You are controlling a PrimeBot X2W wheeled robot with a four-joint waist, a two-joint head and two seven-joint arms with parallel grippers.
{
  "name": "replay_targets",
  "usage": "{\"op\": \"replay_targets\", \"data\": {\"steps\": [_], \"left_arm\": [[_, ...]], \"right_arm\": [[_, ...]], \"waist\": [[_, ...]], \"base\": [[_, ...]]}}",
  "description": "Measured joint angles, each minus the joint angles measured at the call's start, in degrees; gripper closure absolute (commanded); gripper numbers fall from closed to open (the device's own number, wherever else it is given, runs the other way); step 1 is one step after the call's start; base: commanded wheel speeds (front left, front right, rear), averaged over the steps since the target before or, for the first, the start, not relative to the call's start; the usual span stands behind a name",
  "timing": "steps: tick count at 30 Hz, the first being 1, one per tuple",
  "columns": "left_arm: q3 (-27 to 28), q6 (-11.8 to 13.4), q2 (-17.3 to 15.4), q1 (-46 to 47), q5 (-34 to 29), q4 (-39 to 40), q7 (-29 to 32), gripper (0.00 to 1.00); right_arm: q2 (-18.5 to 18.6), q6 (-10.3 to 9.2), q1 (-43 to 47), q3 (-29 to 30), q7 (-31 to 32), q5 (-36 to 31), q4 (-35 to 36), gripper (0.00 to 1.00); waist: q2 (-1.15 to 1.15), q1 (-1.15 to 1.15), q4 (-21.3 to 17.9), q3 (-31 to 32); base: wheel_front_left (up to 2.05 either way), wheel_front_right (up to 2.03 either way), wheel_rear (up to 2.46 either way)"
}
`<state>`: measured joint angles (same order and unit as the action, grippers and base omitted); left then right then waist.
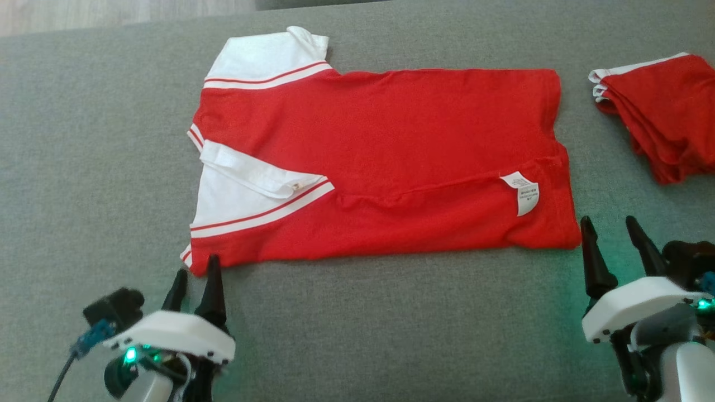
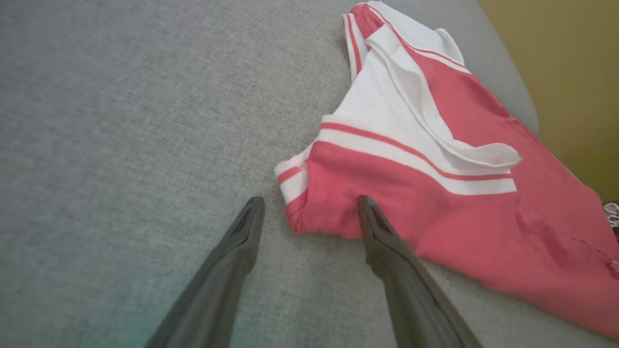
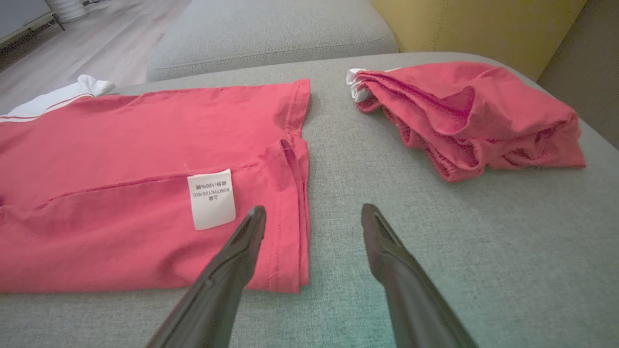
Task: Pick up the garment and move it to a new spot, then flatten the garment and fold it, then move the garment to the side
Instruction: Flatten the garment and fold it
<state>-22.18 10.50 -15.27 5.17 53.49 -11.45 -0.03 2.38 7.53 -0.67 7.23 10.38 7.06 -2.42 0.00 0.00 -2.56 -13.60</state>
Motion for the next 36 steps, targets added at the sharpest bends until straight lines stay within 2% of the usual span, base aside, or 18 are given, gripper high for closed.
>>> {"op": "replay_targets", "data": {"steps": [1, 2, 3, 5, 6, 7, 14, 15, 16, 18, 22, 27, 31, 36], "left_arm": [[0.0, -0.2, 0.1, 0.6, 0.1, -0.4, 0.2, 0.02], [-0.1, -0.5, 0.2, 1.2, 0.1, -0.6, 0.5, 0.16], [-0.1, -0.7, 0.4, 1.8, 0.2, -0.8, 0.5, 0.44], [-0.2, -1.1, 1.0, 2.6, 0.2, -1.2, 0.4, 0.75], [-0.2, -1.5, 1.3, 2.8, 0.2, -1.2, 0.3, 0.96], [-0.2, -1.5, 1.5, 2.8, 0.1, -1.2, -0.3, 1.0], [0.0, -2.0, 1.5, 3.0, -1.1, -0.9, -4.3, 1.0], [0.1, -2.0, 1.4, 3.1, -1.1, -0.5, -4.6, 1.0], [0.1, -2.1, 1.4, 3.2, -1.2, -0.1, -4.9, 1.0], [0.1, -2.1, 1.3, 3.2, -1.7, 1.1, -5.2, 1.0], [0.2, -1.9, 0.9, 3.1, -1.9, 3.4, -5.7, 1.0], [0.3, -1.3, -0.7, 1.9, -2.8, 7.5, -5.7, 1.0], [0.3, 0.3, -2.9, -1.2, -4.1, 14.1, -5.5, 1.0], [-0.3, 3.4, -5.6, -7.2, -5.2, 24.0, -2.8, 1.0]], "right_arm": [[0.0, 0.0, 0.0, -0.2, 0.0, 0.0, -0.4, 0.0], [0.0, 0.0, -0.1, -0.4, 0.2, 0.0, -0.7, 0.0], [0.0, 0.0, -0.2, -0.6, 0.2, 0.0, -1.2, 0.0], [0.0, 0.0, -0.6, -1.0, 0.2, 0.2, -2.3, 0.0], [0.0, 0.0, -1.0, -1.0, 0.2, 0.2, -3.2, 0.0], [0.0, 0.0, -1.5, -1.0, 0.2, 0.4, -3.9, 0.0], [0.0, 0.0, -5.2, -1.0, 1.2, 1.8, -12.1, 0.0], [0.0, 0.0, -5.5, -1.0, 1.2, 2.2, -13.4, 0.05], [0.0, 0.0, -5.8, -1.0, 1.2, 2.8, -14.7, 0.53], [0.0, 0.0, -6.3, -1.0, 1.1, 4.8, -16.6, 1.0], [0.0, 0.0, -7.2, -0.8, -0.6, 7.3, -18.8, 1.0], [0.0, 0.0, -7.1, 0.2, -2.0, 8.8, -18.2, 1.0], [0.0, 0.0, -6.1, 0.9, -2.1, 9.1, -13.0, 1.0], [0.0, 0.0, 2.0, 1.4, 3.0, 9.0, -5.3, 1.0]], "waist": [[0.0, 0.0, -0.1, -0.1], [0.0, 0.0, -0.2, -0.2], [0.0, 0.0, -0.2, -0.3], [0.0, 0.01, -0.3, -0.5], [0.0, 0.01, -0.3, -0.5], [0.0, 0.01, -0.3, -0.5], [0.0, 0.01, 0.7, -0.3], [0.0, 0.01, 0.9, -0.3], [0.0, 0.01, 1.1, -0.2], [0.0, 0.01, 1.5, 0.2], [0.0, 0.01, 1.9, 1.2], [0.0, 0.0, 2.2, 2.7], [0.0, 0.0, 2.4, 4.3], [0.0, 0.0, 2.9, 6.1]], "base": [[0.0, 0.0, 0.0], [0.0, 0.0, 0.0], [0.0, 0.0, 0.0], [0.0, 0.0, 0.0], [0.0, 0.0, 0.0], [0.0, 0.0, 0.0], [0.0, 0.0, 0.0], [0.0, 0.0, 0.0], [0.0, 0.0, 0.0], [0.0, 0.0, 0.0], [0.0, 0.0, 0.0], [0.0, 0.0, 0.0], [0.0, 0.0, 0.0], [0.0, 0.0, 0.0]]}}
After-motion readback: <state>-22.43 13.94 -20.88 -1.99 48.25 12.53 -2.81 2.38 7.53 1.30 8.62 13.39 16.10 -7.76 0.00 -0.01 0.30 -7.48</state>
